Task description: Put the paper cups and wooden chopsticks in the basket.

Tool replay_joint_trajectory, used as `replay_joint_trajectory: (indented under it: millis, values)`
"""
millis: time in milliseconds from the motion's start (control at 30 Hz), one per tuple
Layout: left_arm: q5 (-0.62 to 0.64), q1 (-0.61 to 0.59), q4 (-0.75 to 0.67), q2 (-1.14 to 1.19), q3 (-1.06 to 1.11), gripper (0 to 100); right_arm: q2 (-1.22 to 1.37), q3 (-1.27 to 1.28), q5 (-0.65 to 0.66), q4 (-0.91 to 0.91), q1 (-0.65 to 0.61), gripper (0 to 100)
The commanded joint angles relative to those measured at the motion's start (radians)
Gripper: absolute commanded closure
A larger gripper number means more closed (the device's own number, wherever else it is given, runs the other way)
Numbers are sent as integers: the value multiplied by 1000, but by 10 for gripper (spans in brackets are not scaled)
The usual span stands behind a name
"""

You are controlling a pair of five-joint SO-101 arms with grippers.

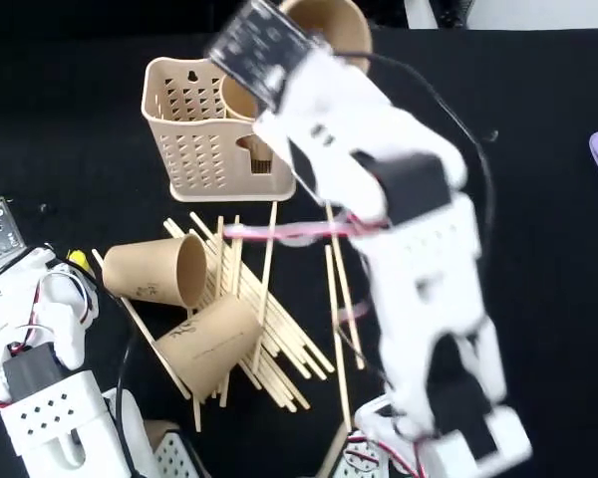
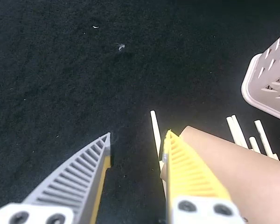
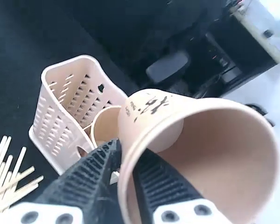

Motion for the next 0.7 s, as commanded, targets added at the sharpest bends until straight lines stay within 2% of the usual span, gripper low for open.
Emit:
replay_joint_trajectory:
  millis: [0,300,533,600,667]
  values:
    - [12,-5,-21,-12,-12,809,173,-266,-3,103,-15,987]
    - [12,-5,-21,-12,-12,809,578,-834,0,407,-12,986]
    - [12,-5,-21,-12,-12,809,705,-977,35,493,-11,981]
    - [12,-5,-21,-12,-12,809,705,-977,35,494,-12,937]
    - [12,-5,-21,-12,-12,809,705,-981,34,494,-17,845]
